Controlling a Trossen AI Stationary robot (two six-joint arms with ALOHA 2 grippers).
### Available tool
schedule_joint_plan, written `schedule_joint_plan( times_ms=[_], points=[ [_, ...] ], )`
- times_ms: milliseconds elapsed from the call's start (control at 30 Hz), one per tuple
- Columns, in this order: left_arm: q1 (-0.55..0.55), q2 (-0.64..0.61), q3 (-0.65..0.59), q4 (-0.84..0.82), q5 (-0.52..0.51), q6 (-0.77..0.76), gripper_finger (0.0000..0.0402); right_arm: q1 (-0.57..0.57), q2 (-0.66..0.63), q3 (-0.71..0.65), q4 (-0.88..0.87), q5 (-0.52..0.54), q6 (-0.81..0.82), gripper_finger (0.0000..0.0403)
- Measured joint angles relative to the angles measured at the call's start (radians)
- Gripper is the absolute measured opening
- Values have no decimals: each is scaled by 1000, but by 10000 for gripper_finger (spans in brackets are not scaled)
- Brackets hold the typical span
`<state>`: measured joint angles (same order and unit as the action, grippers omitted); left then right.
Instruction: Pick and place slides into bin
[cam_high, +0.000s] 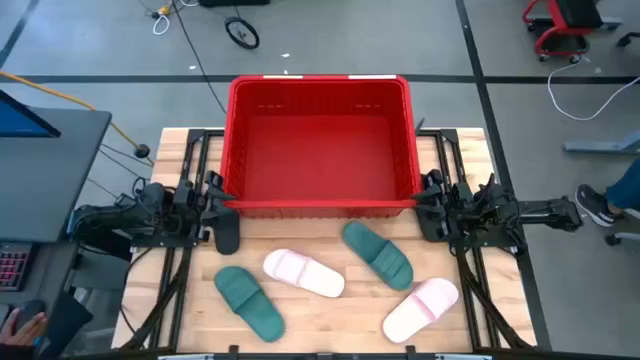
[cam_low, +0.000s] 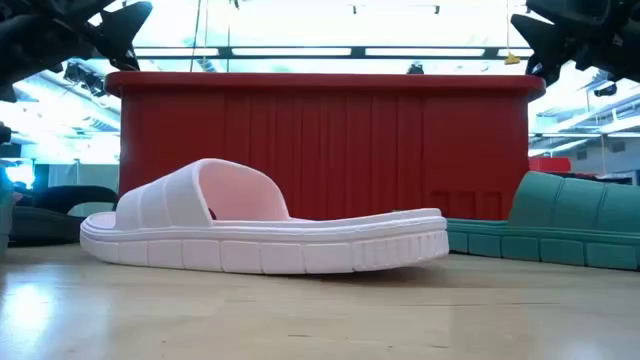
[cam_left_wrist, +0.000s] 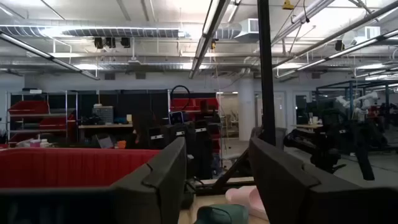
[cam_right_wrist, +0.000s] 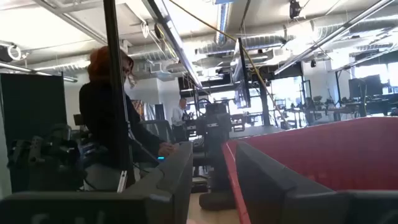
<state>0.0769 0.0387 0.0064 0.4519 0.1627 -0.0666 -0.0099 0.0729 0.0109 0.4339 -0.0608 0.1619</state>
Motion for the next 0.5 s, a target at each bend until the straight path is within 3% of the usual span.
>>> schedule_joint_plan(
  times_ms=[500],
  points=[
    [0,0,0,0,0,0,181,0,0,0,0,0,0,128]
  ],
)
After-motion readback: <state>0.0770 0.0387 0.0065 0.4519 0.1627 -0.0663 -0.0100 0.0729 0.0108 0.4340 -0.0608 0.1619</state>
